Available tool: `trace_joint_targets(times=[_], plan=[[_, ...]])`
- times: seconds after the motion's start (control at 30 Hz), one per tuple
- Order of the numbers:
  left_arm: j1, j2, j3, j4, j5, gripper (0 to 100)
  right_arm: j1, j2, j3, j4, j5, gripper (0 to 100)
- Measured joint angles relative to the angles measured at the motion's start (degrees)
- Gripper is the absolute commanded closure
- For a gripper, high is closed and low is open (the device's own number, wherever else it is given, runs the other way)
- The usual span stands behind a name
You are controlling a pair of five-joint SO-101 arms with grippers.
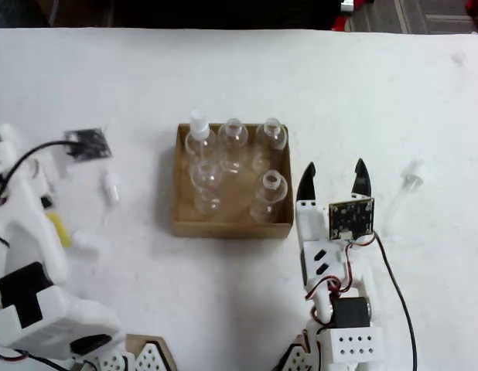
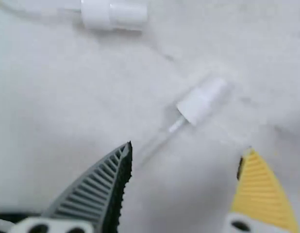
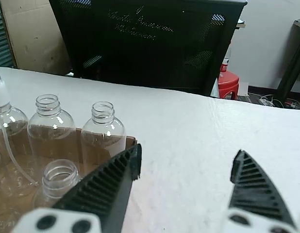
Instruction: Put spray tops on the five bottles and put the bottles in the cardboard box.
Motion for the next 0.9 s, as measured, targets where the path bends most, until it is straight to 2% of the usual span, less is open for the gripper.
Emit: trace_joint_targets(times=[0.2,0.33,0.5,0.6,0.8,0.9], plan=[[5.9,0.0,11.3,-13.4,-4.0,68,-0.1,0.0,0.0,0.0,0.0,72.7],[6.6,0.0,16.2,-18.7,-9.9,68,-0.1,0.0,0.0,0.0,0.0,72.7],[6.7,0.0,22.5,-26.5,-11.5,68,-0.1,0.0,0.0,0.0,0.0,72.7],[6.7,0.0,24.7,-28.5,-14.2,68,-0.1,0.0,0.0,0.0,0.0,72.7],[6.9,0.0,25.8,-29.0,-15.7,79,-0.1,0.0,0.0,0.0,0.0,72.7],[7.0,0.0,25.8,-29.0,-15.7,80,-0.1,0.0,0.0,0.0,0.0,72.7]])
